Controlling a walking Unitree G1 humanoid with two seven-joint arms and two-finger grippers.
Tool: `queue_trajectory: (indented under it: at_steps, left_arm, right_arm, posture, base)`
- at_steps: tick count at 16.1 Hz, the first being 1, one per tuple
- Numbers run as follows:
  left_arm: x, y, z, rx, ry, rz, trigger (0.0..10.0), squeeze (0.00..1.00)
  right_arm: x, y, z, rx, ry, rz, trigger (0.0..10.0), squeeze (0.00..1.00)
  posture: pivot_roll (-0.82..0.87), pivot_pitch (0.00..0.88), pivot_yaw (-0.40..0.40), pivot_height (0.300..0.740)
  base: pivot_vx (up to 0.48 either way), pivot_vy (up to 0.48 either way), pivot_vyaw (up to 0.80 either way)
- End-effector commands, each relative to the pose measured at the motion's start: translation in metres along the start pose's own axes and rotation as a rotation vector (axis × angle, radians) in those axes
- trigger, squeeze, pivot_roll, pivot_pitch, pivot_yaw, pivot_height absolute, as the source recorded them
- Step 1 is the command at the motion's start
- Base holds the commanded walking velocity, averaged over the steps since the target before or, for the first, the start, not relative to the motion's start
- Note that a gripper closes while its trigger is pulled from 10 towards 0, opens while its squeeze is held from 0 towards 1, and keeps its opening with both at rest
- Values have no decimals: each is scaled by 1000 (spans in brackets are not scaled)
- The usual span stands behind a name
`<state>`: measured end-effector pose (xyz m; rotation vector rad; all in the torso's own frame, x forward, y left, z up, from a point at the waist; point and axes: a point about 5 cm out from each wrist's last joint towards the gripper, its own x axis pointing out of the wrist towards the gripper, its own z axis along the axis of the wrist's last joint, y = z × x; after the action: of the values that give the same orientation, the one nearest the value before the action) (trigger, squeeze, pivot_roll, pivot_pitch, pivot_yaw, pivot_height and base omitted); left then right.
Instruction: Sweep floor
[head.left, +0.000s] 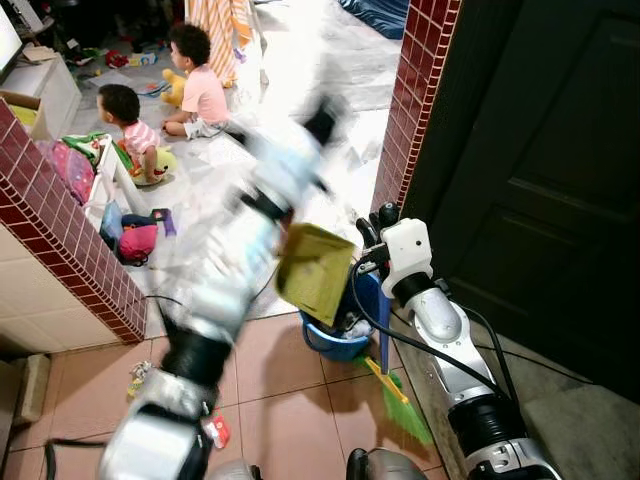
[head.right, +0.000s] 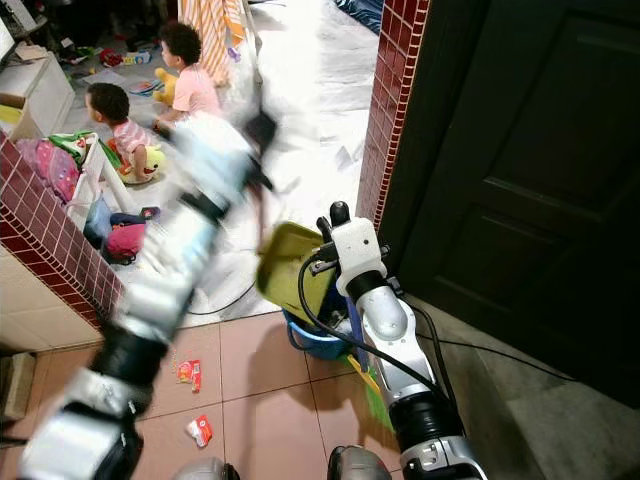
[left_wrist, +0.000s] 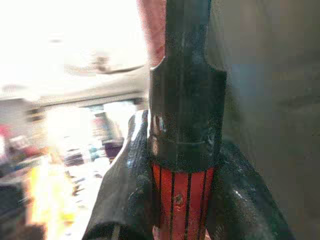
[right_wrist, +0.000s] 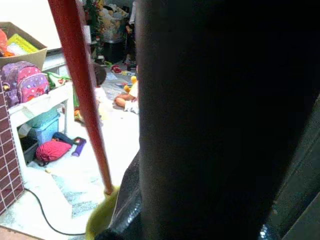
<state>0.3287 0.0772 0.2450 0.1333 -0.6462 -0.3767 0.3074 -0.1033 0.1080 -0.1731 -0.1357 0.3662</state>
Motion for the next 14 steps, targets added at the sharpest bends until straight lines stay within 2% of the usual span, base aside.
queue_trajectory:
  at_steps: [1,4,5,7,8,11,12,13,14]
  left_arm:
    - [14,16,34,-7,-141,81,10000,0]
    - [31,50,64,-2,-199,225,10000,0]
    - [33,59,68,25,-201,257,10000,0]
    - [31,73,71,130,-191,289,10000,0]
    - [23,82,62,206,-150,325,10000,0]
    - [-4,96,24,252,39,424,10000,0]
    - [-21,100,-1,259,160,471,10000,0]
    - [-49,97,-31,235,306,522,10000,0]
    - [-60,92,-41,255,336,515,10000,0]
  right_arm:
    - [6,2,10,-14,-48,12,10000,0]
    - [6,5,9,-13,-48,26,10000,0]
    - [6,5,9,-13,-49,27,10000,0]
    - [6,5,8,-12,-45,26,10000,0]
    - [5,6,6,-9,-35,35,10000,0]
    - [4,9,5,-4,-28,60,10000,0]
    - [4,9,5,-4,-28,64,10000,0]
    - [4,10,5,-2,-28,67,10000,0]
    - [4,10,4,1,-29,72,10000,0]
  posture:
    - [-35,0,25,740]
    - [-30,0,24,740]
    - [-30,0,24,740]
    - [-31,0,27,740]
    - [-31,0,27,740]
    - [-27,0,19,740]
    - [-27,0,19,740]
    - [-24,0,15,740]
    - [-23,0,14,740]
  base:
    - [0,0,0]
    - [0,0,0]
    - [0,0,0]
    - [0,0,0]
    - [0,0,0]
    - [0,0,0]
    - [0,0,0]
    - [0,0,0]
    - [0,0,0]
